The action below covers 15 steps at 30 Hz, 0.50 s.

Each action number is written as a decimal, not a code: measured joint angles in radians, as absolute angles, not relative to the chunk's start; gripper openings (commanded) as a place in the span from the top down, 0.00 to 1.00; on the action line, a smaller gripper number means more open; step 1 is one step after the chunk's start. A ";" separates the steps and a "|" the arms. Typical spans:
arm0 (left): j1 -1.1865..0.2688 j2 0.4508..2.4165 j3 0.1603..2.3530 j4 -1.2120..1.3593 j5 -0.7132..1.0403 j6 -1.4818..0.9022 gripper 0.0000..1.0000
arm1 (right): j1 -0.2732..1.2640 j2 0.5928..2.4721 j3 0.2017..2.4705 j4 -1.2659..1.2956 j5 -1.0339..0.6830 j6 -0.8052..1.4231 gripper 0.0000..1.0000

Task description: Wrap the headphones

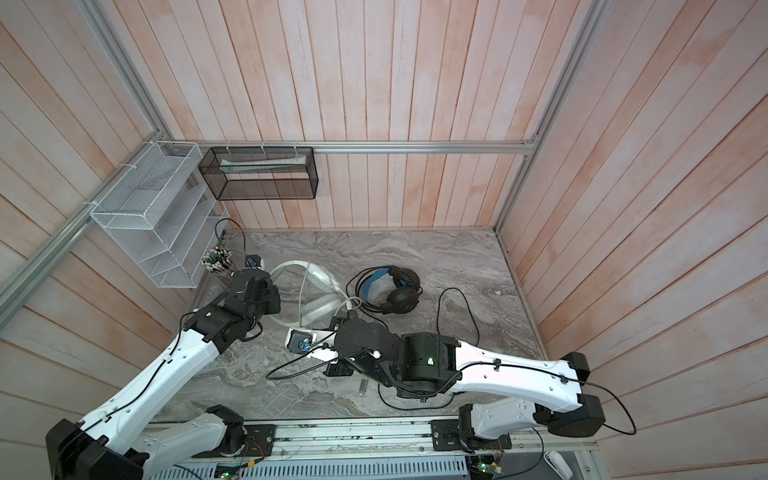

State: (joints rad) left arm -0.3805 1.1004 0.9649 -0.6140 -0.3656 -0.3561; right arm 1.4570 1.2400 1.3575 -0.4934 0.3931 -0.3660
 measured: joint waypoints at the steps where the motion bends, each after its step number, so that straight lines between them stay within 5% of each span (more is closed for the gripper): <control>1: -0.340 1.101 0.965 -0.620 -0.323 -0.376 1.00 | 1.457 1.239 1.351 -0.488 0.388 -0.359 1.00; 15: -0.030 1.108 0.994 -0.640 0.097 -0.592 1.00 | 1.458 1.239 1.136 -0.370 0.286 -0.246 1.00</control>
